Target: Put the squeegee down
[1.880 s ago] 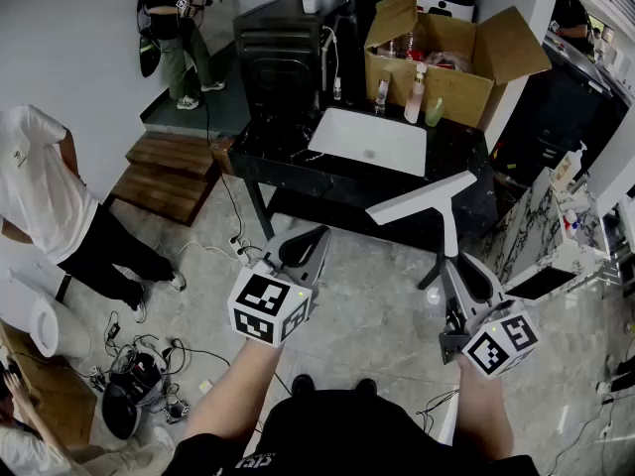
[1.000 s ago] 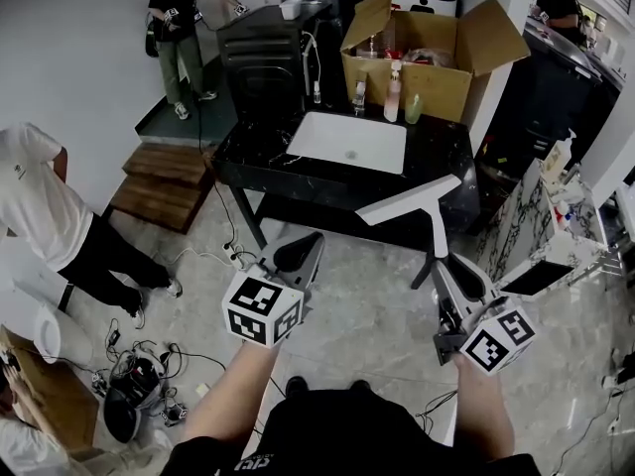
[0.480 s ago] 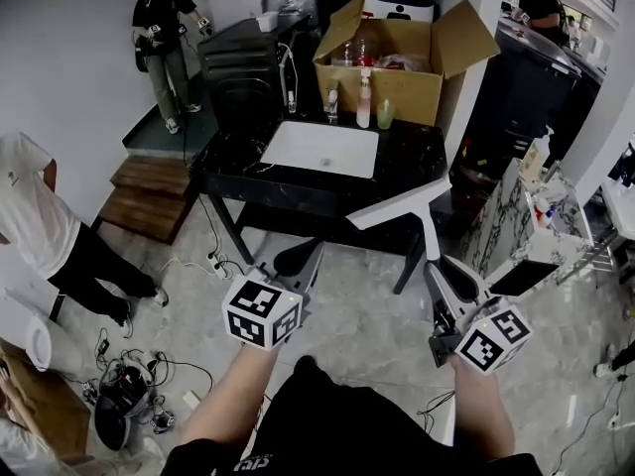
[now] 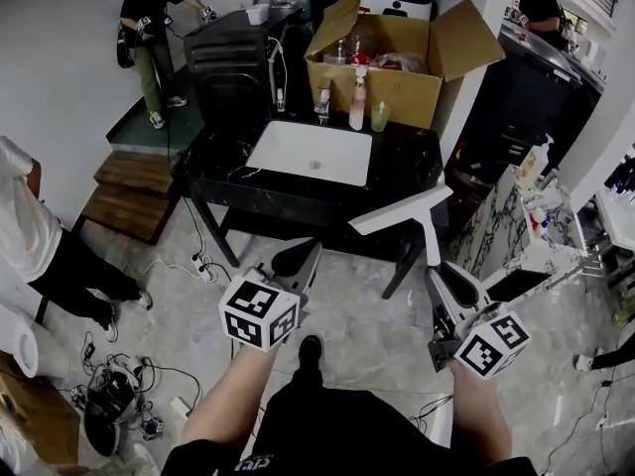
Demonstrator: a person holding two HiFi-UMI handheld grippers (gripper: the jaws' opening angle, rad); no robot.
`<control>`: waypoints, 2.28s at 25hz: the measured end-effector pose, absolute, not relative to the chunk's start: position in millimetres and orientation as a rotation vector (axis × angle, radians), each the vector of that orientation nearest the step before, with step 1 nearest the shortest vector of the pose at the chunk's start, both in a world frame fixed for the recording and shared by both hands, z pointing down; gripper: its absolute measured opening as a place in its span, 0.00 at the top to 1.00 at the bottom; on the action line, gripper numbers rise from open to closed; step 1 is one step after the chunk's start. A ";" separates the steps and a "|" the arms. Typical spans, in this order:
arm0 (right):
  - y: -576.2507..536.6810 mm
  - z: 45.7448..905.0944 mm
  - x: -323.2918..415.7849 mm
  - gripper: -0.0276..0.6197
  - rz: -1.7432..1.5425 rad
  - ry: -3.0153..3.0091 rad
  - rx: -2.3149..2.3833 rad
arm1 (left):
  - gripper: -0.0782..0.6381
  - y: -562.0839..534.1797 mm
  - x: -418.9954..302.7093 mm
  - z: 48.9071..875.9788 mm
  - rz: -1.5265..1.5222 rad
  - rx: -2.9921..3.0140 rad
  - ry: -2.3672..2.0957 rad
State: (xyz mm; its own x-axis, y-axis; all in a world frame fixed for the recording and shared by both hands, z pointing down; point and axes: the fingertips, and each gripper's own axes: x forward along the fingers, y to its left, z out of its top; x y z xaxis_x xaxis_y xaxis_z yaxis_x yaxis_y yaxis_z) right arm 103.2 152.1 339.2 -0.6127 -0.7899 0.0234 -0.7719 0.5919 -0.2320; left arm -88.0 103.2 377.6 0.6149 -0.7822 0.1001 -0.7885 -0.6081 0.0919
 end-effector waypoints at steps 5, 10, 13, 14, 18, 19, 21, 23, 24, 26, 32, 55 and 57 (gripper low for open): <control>102.9 342.8 101.1 0.81 -0.351 2.716 -1.373 | 0.88 51.0 -88.3 380.4 0.081 2.717 -1.293; 49.9 346.8 93.6 0.81 -0.386 2.699 -1.402 | 0.88 -4.1 -92.9 379.7 0.110 2.738 -1.266; 24.0 351.3 85.9 0.81 -0.415 2.698 -1.421 | 0.88 -32.8 -98.2 382.1 0.111 2.738 -1.246; 17.0 352.5 82.8 0.81 -0.424 2.700 -1.428 | 0.88 -40.8 -100.4 383.0 0.107 2.736 -1.238; -10.5 349.7 70.4 0.81 -0.435 2.704 -1.459 | 0.88 -67.6 -112.0 382.4 0.083 2.743 -1.215; -17.1 348.3 67.4 0.81 -0.434 2.704 -1.467 | 0.88 -73.3 -115.5 382.3 0.078 2.745 -1.212; -29.2 345.3 61.4 0.81 -0.435 2.701 -1.479 | 0.88 -83.1 -123.4 382.9 0.072 2.749 -1.207; -38.6 342.1 55.0 0.81 -0.439 2.693 -1.486 | 0.88 -91.2 -132.6 383.8 0.071 2.749 -1.206; -42.0 340.8 52.0 0.81 -0.437 2.690 -1.490 | 0.88 -94.9 -137.0 384.3 0.070 2.748 -1.206; -48.6 338.3 46.6 0.81 -0.427 2.688 -1.495 | 0.88 -102.9 -144.2 385.1 0.062 2.743 -1.206; -70.1 340.1 39.6 0.81 -0.423 2.694 -1.484 | 0.88 -121.3 -146.4 389.8 0.076 2.748 -1.184; -225.8 374.1 184.4 0.81 -0.529 2.675 -1.354 | 0.88 -271.0 6.1 393.1 0.199 2.718 -1.205; -231.4 380.7 191.1 0.81 -0.550 2.683 -1.342 | 0.88 -276.3 12.0 397.4 0.214 2.708 -1.218</control>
